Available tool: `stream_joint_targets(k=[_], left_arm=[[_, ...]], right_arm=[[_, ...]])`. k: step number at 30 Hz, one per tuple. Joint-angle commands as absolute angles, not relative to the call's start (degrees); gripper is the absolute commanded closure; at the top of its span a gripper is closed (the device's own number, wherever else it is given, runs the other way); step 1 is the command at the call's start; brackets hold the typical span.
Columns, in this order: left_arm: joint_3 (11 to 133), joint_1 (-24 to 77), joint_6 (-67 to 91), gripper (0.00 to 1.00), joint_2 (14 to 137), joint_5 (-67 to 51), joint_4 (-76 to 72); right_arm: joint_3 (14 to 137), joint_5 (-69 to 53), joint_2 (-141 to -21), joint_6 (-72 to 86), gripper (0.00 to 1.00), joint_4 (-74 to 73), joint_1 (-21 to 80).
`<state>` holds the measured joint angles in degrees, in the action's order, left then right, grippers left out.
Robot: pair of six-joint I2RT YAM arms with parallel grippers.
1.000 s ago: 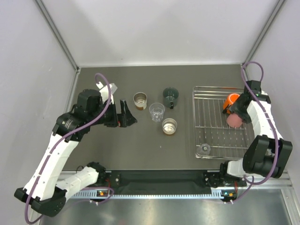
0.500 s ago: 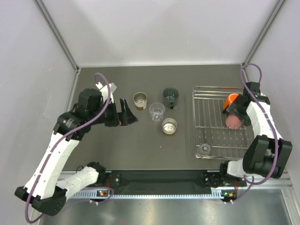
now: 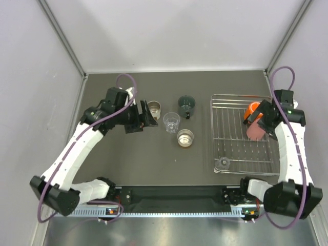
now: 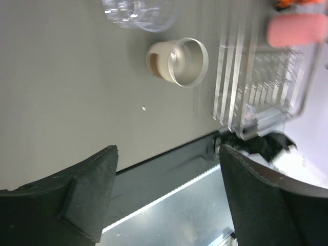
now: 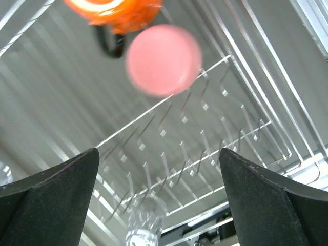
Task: Load the cups into the dish rack
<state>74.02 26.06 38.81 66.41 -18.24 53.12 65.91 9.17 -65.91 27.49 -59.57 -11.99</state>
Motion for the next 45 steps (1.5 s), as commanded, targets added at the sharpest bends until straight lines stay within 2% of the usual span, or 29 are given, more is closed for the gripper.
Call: stream_joint_targets(k=[1, 6, 10, 13, 17, 27, 28, 29, 37, 38, 44, 45], left_arm=[[76.4, 26.0, 41.9, 0.18, 72.1, -13.0, 52.2], [80.1, 28.6, 46.9, 0.2, 80.6, -4.0, 52.4], [82.4, 30.6, 49.8, 0.2, 86.5, -1.8, 51.6], [81.9, 30.8, 54.0, 0.21, 90.0, -1.6, 51.4], [81.6, 31.3, 58.1, 0.29, 93.7, -1.1, 50.2], [87.3, 32.7, 60.6, 0.32, 102.6, 1.9, 47.7], [87.4, 32.7, 60.8, 0.4, 103.3, 1.8, 47.7], [87.8, 32.7, 61.8, 0.43, 104.2, 1.4, 47.7], [89.2, 33.0, 63.5, 0.51, 109.4, 0.4, 48.4], [89.5, 33.1, 63.2, 0.58, 109.9, 0.7, 48.5], [91.1, 33.1, 62.1, 0.66, 111.2, 1.6, 48.9], [91.5, 33.0, 62.0, 0.73, 111.1, 1.7, 49.0]], right_arm=[[69.8, 6.8, -61.0, 28.3, 0.0, -64.9, -7.6], [72.0, 4.9, -56.4, 29.8, 0.0, -67.8, 1.6], [73.6, 3.9, -54.1, 30.8, 0.0, -69.0, 6.1], [74.5, 1.9, -52.6, 29.9, 0.01, -70.2, 6.2], [75.8, 1.7, -49.8, 28.4, 0.01, -72.1, 6.2], [75.5, 2.7, -45.1, 26.3, 0.0, -75.1, 6.2], [75.7, 3.0, -44.9, 26.2, 0.0, -75.2, 6.2], [75.8, 3.2, -44.7, 26.0, 0.0, -75.7, 6.2], [76.9, 4.0, -44.1, 25.0, 0.0, -76.6, 6.2], [76.8, 4.2, -44.1, 25.0, 0.0, -76.6, 6.2], [76.4, 4.0, -44.3, 25.0, 0.0, -76.5, 6.2], [76.4, 3.8, -44.5, 25.0, 0.0, -76.4, 6.2]])
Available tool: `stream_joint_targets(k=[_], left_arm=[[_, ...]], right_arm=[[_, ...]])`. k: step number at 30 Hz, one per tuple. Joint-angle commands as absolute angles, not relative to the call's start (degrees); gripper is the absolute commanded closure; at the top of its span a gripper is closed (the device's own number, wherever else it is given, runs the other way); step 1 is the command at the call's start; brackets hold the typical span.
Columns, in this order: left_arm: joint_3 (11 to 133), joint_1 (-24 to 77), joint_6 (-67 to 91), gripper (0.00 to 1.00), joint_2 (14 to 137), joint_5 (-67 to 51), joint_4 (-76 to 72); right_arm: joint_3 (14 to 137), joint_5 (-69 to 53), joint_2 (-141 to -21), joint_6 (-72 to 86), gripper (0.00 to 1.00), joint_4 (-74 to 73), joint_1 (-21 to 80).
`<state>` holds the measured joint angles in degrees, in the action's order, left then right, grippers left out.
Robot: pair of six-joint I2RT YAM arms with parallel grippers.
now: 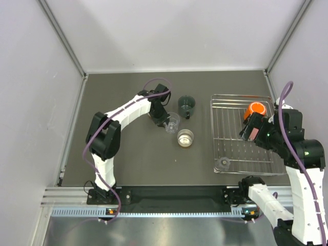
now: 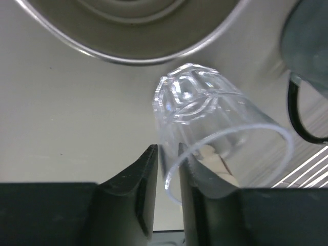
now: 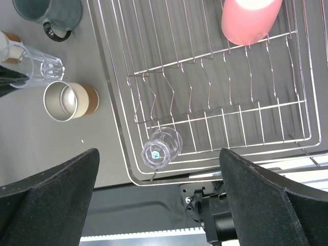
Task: Load the cups into the dish rack
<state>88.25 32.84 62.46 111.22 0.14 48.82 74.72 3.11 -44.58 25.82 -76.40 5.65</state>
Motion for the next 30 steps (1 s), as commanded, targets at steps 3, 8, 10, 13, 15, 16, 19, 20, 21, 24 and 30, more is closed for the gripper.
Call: stream_joint_targets(k=[3, 8, 10, 13, 15, 16, 19, 20, 21, 24, 30], left_arm=[[93.5, 33.1, 60.7, 0.87, 110.4, 2.6, 50.1], [97.3, 33.1, 58.4, 1.0, 107.5, 2.0, 51.6], [98.3, 33.0, 57.5, 1.0, 106.0, 0.5, 51.3], [98.1, 33.0, 54.8, 1.0, 101.7, -5.0, 47.0], [97.4, 32.9, 53.1, 1.0, 97.7, -10.1, 44.1], [95.7, 32.6, 52.0, 1.0, 96.2, -12.3, 39.7], [90.0, 31.4, 52.0, 1.0, 89.3, -21.9, 27.2], [88.3, 30.8, 52.5, 1.0, 85.7, -23.7, 24.0], [86.8, 30.4, 53.0, 1.0, 83.9, -25.6, 20.9], [80.4, 29.2, 54.7, 1.0, 76.7, -29.8, 8.8], [72.8, 27.9, 56.1, 1.0, 65.7, -33.5, -4.2]], right_arm=[[76.9, 2.7, -45.3, 24.9, 0.0, -75.8, 6.2], [78.1, 0.3, -47.8, 24.7, 0.0, -73.9, 6.2], [78.9, 0.4, -49.4, 24.7, 0.0, -73.0, 6.2], [80.5, -3.9, -51.6, 24.2, 0.0, -71.5, 6.2], [81.6, -7.4, -52.6, 23.7, 0.0, -69.8, 6.2], [81.8, -8.9, -53.8, 23.6, 0.0, -69.0, 6.2], [82.5, -17.1, -55.7, 23.5, 0.0, -64.9, 6.2], [82.6, -22.7, -56.3, 23.8, 0.0, -63.2, 6.2], [82.4, -25.8, -56.7, 24.3, 0.0, -61.6, 6.2], [81.1, -38.2, -57.8, 28.3, 0.0, -52.6, 6.3], [77.5, -51.3, -57.7, 43.3, 0.0, -24.4, 11.6]])
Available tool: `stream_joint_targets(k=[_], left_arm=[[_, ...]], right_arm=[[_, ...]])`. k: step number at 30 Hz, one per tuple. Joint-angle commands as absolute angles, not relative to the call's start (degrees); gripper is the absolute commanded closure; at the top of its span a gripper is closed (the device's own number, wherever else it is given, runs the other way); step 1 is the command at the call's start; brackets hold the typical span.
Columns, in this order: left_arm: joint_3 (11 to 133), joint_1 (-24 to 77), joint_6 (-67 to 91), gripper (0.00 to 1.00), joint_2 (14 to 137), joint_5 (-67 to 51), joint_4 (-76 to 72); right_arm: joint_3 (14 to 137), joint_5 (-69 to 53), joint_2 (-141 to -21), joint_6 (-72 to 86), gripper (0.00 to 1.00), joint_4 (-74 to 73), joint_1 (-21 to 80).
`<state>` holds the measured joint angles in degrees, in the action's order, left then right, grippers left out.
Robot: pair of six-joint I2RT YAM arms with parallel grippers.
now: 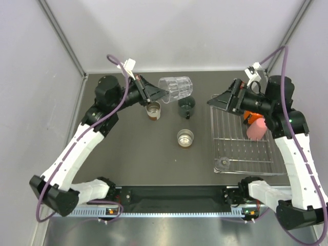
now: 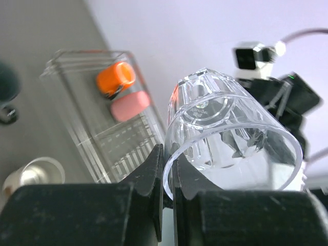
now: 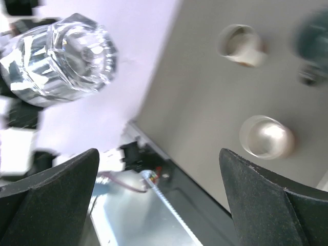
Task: Load the cups into the dish rack
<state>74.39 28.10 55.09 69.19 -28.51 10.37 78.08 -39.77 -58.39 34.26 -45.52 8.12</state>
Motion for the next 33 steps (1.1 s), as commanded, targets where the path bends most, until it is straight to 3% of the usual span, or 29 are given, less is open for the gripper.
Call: stream_joint_targets(k=[1, 12, 33], left_arm=[[72.2, 27.8, 56.6, 1.0, 64.2, -34.3, -5.3], [66.9, 27.8, 63.8, 1.0, 59.5, -39.4, -15.3], [64.2, 27.9, 68.1, 1.0, 59.4, -43.1, -21.4]], right_arm=[[77.5, -51.9, -58.1, 44.9, 0.0, -21.6, 12.6], [80.3, -52.7, -62.7, 56.4, 0.0, 1.3, 26.3], [81.5, -50.1, -66.7, 62.0, 0.01, 8.7, 31.3]])
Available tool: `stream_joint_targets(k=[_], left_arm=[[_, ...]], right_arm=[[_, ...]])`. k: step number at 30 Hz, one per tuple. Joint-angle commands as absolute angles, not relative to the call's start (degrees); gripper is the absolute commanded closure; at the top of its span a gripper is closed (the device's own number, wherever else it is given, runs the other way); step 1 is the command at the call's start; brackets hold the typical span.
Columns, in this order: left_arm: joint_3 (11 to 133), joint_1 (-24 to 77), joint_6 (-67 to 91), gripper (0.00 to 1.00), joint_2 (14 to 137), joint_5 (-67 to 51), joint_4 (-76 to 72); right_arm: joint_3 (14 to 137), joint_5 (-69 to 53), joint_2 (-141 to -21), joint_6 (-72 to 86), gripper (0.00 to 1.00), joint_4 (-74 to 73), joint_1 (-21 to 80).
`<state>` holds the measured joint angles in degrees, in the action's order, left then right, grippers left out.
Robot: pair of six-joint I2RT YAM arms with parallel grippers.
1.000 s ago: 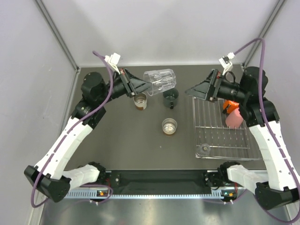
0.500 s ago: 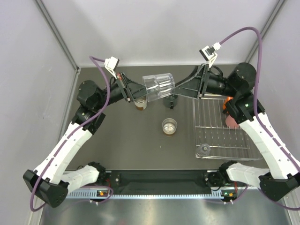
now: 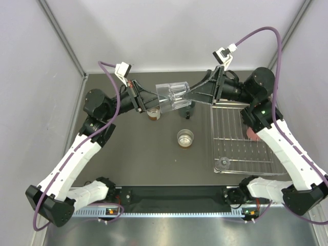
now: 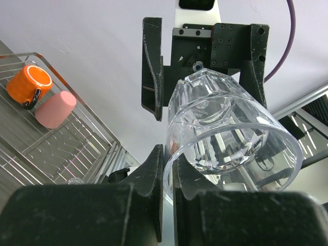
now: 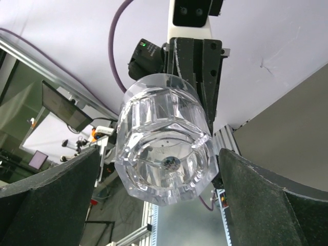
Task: Load the cups into the dish rack
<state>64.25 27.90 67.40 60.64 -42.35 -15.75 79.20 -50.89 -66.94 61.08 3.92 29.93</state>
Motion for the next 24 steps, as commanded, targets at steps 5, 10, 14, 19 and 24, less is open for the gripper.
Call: stream_joint_targets(k=[5, 10, 14, 19, 24], left_arm=[[63.4, 27.9, 68.3, 1.0, 59.0, -43.0, -21.4], [63.5, 27.9, 68.4, 1.0, 58.9, -43.1, -21.4], [63.5, 27.9, 68.5, 1.0, 58.9, -42.8, -21.0], [64.2, 27.9, 64.9, 0.48, 57.8, -39.4, -11.4], [64.9, 27.9, 58.3, 0.05, 55.1, -34.4, 3.7]], right_arm=[[81.7, -49.7, -67.4, 63.1, 0.14, 9.5, 32.3], [81.4, -48.6, -67.7, 63.7, 0.47, 9.3, 33.3], [81.3, -47.2, -67.8, 63.6, 0.82, 7.1, 33.4], [84.5, -42.8, -67.9, 57.2, 1.0, -3.6, 33.4], [86.3, -38.1, -68.3, 52.2, 1.0, -13.4, 32.4]])
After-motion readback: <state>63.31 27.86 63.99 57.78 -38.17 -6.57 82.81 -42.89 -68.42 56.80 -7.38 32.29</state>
